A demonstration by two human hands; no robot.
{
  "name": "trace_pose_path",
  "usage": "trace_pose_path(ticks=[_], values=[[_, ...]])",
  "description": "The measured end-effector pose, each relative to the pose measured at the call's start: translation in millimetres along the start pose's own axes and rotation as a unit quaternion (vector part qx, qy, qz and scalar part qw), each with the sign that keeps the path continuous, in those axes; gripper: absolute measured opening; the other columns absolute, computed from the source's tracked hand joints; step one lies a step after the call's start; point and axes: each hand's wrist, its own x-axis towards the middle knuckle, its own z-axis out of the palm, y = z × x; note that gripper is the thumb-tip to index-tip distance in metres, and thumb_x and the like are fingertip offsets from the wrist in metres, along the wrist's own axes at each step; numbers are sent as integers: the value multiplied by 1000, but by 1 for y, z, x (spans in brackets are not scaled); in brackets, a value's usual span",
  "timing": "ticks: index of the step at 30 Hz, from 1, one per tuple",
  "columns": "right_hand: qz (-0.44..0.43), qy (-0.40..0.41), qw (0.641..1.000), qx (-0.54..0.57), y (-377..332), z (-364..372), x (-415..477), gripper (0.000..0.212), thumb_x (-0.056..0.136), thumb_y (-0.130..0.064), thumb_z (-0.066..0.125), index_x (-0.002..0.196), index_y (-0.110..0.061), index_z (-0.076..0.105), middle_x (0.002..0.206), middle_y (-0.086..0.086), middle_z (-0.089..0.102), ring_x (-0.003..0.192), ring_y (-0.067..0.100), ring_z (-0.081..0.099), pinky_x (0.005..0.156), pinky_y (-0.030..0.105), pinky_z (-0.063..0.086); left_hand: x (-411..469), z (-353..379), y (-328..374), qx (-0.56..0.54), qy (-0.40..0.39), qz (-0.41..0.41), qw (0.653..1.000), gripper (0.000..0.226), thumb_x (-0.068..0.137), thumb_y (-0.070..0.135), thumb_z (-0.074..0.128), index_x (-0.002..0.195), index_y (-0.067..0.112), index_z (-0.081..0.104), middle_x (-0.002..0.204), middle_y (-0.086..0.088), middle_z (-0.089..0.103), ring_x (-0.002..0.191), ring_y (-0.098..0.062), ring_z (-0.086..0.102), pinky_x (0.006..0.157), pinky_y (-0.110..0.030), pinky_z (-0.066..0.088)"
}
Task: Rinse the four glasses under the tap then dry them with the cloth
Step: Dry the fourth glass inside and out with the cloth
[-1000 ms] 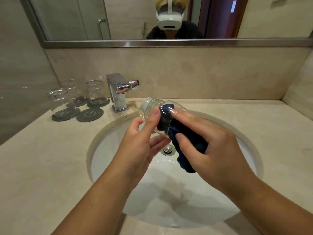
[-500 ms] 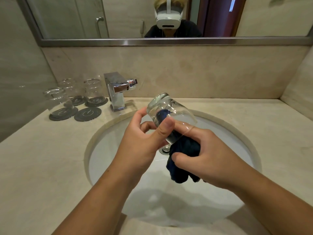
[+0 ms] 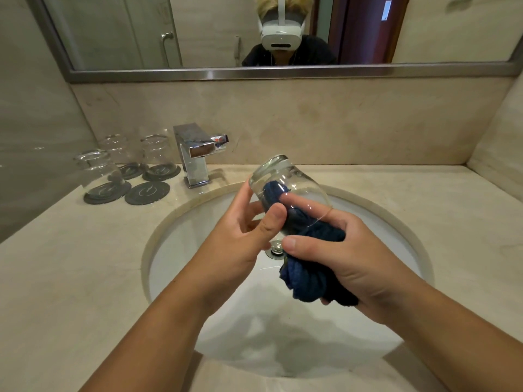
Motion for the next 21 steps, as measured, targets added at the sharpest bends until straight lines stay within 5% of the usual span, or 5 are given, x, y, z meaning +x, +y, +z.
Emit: trace_pose_path(ticks=[7,10,15,18,21], values=[[-65,24,993,-100,2,7,0,44,95,-9,75,119,-46,77,92,5,81,78,34,77,66,49,62,-1,7,-1,-24,25,-18,999,52,84,56,79,128,32,68,128,-9,73,122,-24,71,109,-47,54],[-35,-11,999,-33,0,6,-1,49,93,-3,77,117,-45,78,86,-5,80,67,16,72,46,25,51,-1,3,-1,-7,31,-5,999,62,79,57,82,131,28,66,131,-9,72,121,-28,73,110,-54,54],[34,-46,996,67,2,-3,2,55,70,-19,80,112,-54,76,113,-7,80,67,22,70,44,24,41,-2,-2,2,0,-7,9,1000,93,71,65,88,148,24,56,141,-7,69,129,-30,69,116,-59,47],[26,-58,992,110,3,-9,3,60,60,-25,85,115,-50,77,115,-1,79,69,21,68,65,40,39,-1,-3,2,-26,-19,6,999,115,72,57,92,165,42,27,151,-6,64,135,-31,65,121,-58,40],[20,-42,993,105,4,-9,5,57,67,-17,82,113,-50,78,114,0,80,63,20,69,56,33,41,-3,-2,3,-29,-26,18,999,94,87,43,87,157,59,27,145,-2,69,134,-25,66,120,-55,42]])
